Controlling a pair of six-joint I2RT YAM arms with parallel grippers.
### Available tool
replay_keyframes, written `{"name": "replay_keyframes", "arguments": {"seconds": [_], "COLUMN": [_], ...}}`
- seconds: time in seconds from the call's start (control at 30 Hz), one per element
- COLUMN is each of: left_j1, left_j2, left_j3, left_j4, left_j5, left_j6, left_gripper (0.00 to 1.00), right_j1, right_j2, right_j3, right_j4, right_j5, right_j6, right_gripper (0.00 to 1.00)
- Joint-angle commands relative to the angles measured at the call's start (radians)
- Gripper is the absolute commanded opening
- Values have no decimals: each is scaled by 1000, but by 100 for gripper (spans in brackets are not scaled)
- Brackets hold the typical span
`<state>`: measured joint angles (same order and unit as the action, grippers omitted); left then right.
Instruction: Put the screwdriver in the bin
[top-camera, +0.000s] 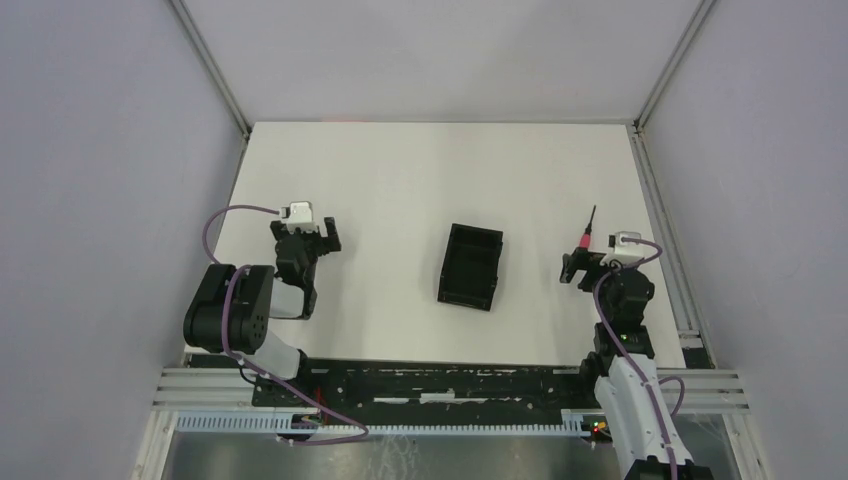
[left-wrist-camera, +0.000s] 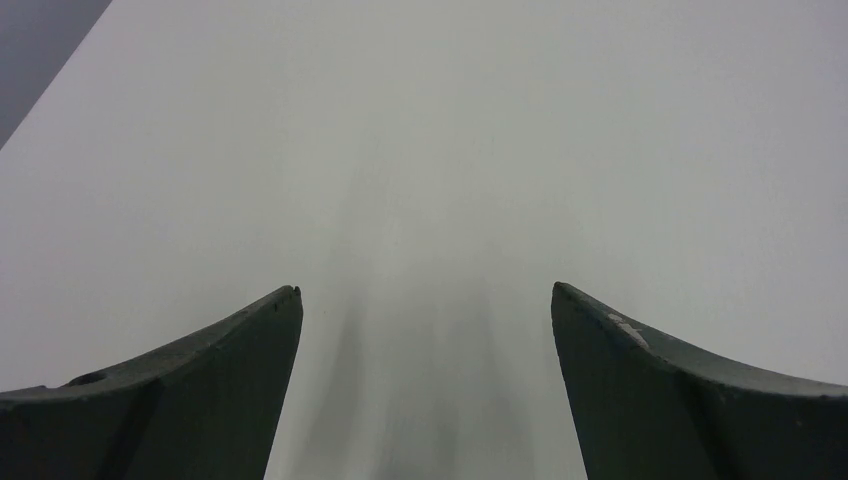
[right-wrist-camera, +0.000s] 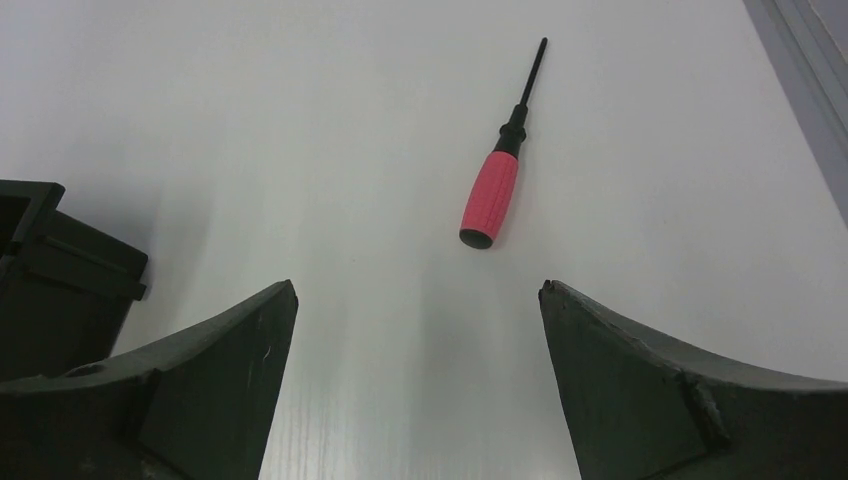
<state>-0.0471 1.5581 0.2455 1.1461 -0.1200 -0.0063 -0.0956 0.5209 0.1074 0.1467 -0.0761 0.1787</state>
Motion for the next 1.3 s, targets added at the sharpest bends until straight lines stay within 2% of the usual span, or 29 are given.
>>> {"name": "replay_keyframes", "arguments": {"seconds": [0.0, 0.17, 0.27, 0.37, 0.53, 0.63, 0.7, 0.9, 1.03, 1.1, 1.27], "left_j1": [4, 3, 3, 3, 3, 3, 4, 4, 3, 3, 3], "left_j2": [-20, -20, -20, -20, -20, -20, -20, -20, -20, -20, -20], "left_j3": [2, 1, 1, 1, 2, 2, 2, 2, 2, 2, 1], "left_j4": [29, 29, 29, 29, 28, 29, 28, 28, 29, 28, 27], "left_j5": [8, 8, 8, 8, 8, 7, 8, 9, 9, 8, 9], "left_j6": [-15, -15, -15, -15, -15, -16, -15, -15, -15, -15, -15], "left_gripper": [100, 100, 100, 100, 100, 100, 100, 100, 100, 100, 100], "right_j1": [0, 0, 0, 0, -2, -11, -15, -21, -22, -24, -29], "right_j2": [6, 82, 183, 368, 753, 945, 1013, 1192, 1237, 1260, 1311], "right_j3": [72, 206, 338, 514, 846, 945, 964, 976, 942, 931, 977], "right_j4": [6, -41, -104, -240, -491, -552, -563, -571, -545, -527, -575], "right_j5": [43, 70, 152, 235, 189, 206, 206, 188, 200, 200, 185], "right_j6": [-7, -26, -49, -72, -166, -171, -171, -171, -171, -170, -171], "right_gripper": [98, 98, 98, 98, 98, 96, 94, 77, 69, 60, 21]}}
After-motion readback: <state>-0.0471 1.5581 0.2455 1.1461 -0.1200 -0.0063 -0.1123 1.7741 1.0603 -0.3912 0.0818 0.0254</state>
